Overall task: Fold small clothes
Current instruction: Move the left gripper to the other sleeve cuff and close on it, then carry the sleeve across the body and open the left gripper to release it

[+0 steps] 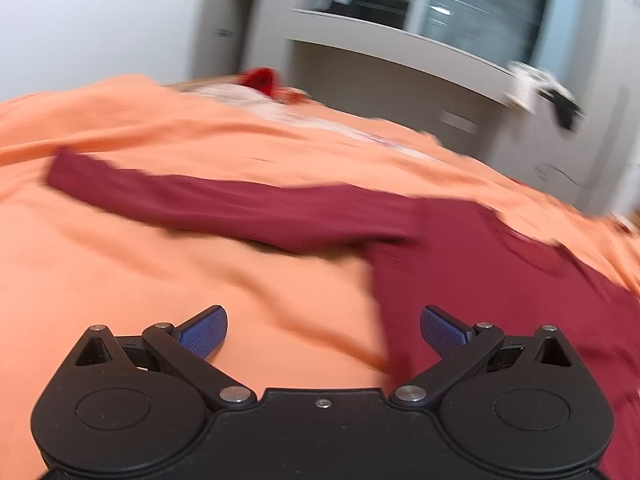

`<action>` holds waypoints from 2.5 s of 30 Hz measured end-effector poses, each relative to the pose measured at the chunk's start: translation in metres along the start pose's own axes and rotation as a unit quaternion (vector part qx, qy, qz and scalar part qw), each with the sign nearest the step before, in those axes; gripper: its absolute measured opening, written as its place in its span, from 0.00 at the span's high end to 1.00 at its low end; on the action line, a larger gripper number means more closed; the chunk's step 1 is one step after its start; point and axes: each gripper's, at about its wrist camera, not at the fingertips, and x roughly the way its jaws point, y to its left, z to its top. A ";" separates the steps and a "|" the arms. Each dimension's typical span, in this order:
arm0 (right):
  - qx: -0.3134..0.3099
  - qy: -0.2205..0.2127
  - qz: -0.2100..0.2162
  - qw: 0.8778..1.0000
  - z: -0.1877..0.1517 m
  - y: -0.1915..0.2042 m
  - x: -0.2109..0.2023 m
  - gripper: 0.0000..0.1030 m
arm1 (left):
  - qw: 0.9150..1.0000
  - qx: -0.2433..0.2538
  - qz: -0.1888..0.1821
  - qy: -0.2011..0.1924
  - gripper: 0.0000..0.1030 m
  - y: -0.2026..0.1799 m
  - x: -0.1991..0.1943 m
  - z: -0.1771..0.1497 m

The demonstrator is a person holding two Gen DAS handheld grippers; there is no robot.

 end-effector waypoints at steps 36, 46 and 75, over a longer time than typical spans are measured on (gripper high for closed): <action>0.027 0.052 0.135 0.989 -0.043 0.035 0.025 0.00 | 0.920 -0.348 0.100 -0.149 0.63 0.218 0.067 0.048; 0.026 0.051 0.139 0.989 -0.045 0.040 0.026 0.00 | 0.920 -0.356 0.048 -0.155 0.42 0.226 0.086 0.053; 0.071 0.007 0.143 0.987 -0.034 0.029 0.007 0.00 | 0.944 -0.030 -0.204 -0.257 0.94 0.002 0.001 0.130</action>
